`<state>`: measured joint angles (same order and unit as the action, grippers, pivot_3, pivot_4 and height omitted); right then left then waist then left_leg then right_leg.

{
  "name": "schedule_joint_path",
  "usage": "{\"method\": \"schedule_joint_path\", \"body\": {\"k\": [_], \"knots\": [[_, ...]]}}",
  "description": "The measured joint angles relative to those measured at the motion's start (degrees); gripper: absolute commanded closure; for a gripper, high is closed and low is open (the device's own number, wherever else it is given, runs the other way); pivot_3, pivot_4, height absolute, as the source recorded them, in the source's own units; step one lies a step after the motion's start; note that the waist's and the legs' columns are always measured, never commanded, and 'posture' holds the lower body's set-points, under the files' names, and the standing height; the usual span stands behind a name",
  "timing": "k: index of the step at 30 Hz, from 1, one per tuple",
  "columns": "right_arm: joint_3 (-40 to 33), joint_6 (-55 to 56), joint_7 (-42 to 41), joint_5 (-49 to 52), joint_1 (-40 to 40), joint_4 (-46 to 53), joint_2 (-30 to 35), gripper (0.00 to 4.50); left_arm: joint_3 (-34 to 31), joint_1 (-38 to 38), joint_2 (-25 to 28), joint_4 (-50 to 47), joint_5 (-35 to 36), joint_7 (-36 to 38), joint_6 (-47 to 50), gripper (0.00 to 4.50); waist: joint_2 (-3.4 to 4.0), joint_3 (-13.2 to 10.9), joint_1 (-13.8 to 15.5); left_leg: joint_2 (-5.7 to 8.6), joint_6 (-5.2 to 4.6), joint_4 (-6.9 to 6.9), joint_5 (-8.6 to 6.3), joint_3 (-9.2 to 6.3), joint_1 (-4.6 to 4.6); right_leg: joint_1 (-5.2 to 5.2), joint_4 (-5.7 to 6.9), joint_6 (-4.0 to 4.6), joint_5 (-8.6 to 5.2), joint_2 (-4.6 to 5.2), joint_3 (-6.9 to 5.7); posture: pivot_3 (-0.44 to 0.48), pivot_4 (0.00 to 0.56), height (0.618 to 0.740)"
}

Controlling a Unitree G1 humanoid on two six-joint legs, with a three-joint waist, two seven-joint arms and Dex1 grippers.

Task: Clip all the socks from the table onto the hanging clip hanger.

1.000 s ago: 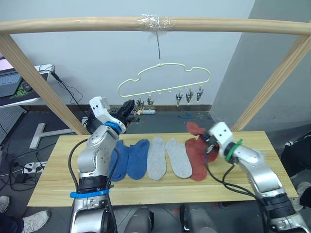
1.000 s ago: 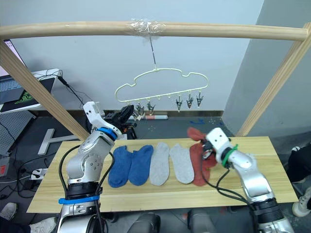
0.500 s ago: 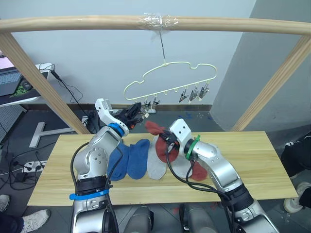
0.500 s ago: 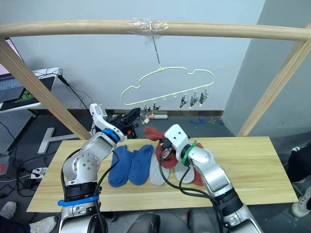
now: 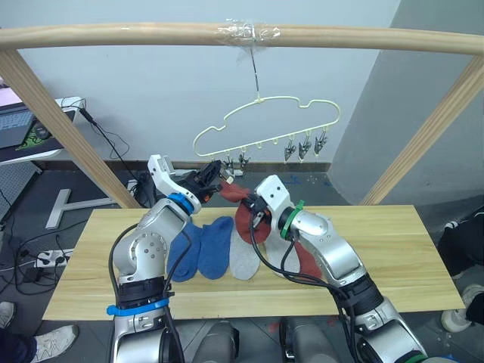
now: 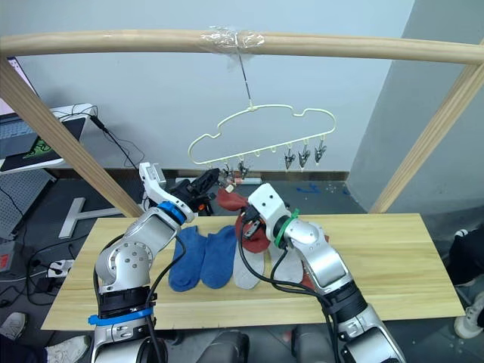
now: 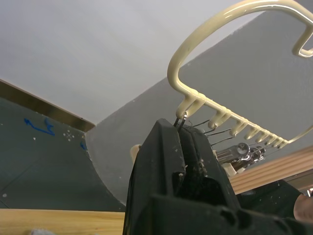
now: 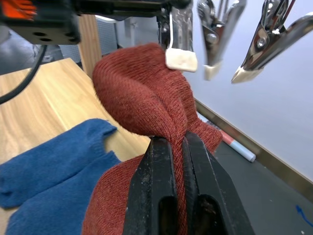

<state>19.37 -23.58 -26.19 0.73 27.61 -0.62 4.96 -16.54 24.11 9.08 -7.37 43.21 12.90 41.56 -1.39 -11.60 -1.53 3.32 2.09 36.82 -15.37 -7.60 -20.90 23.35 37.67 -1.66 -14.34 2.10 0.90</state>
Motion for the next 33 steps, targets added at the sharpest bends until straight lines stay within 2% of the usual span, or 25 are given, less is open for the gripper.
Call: {"method": "schedule_joint_path", "body": {"k": [8, 16, 33], "knots": [[-0.1, 1.6, 1.3, -1.4, 0.6, -1.9, -0.7, 4.46, 0.0, -0.2, 0.0, -1.0, 1.0, -0.7, 0.6, 4.50, -0.03, -0.1, 0.0, 0.02, 0.02, -0.01, -0.01, -0.02, -0.02, 0.00, -0.02, 0.01, 0.00, 0.01, 0.00, 0.051, 0.211, 0.740], [-2.0, 1.7, 1.2, -1.7, -0.3, -2.0, 1.8, 4.46, 0.0, -0.3, 0.3, -1.1, 1.8, -0.9, 0.6, 4.50, -0.05, -0.3, 0.0, 0.00, 0.04, -0.03, -0.02, -0.01, -0.03, 0.02, -0.03, 0.00, 0.00, 0.01, 0.01, 0.048, 0.210, 0.740], [-1.8, 1.7, 0.2, -1.6, 0.0, -1.6, -1.4, 4.46, 0.1, -0.3, 0.4, -1.1, 1.9, -0.9, 0.6, 4.50, -0.04, -0.3, 0.1, 0.00, 0.07, -0.06, -0.03, -0.02, -0.04, 0.04, -0.05, -0.01, -0.01, 0.00, -0.01, 0.056, 0.194, 0.740]]}}
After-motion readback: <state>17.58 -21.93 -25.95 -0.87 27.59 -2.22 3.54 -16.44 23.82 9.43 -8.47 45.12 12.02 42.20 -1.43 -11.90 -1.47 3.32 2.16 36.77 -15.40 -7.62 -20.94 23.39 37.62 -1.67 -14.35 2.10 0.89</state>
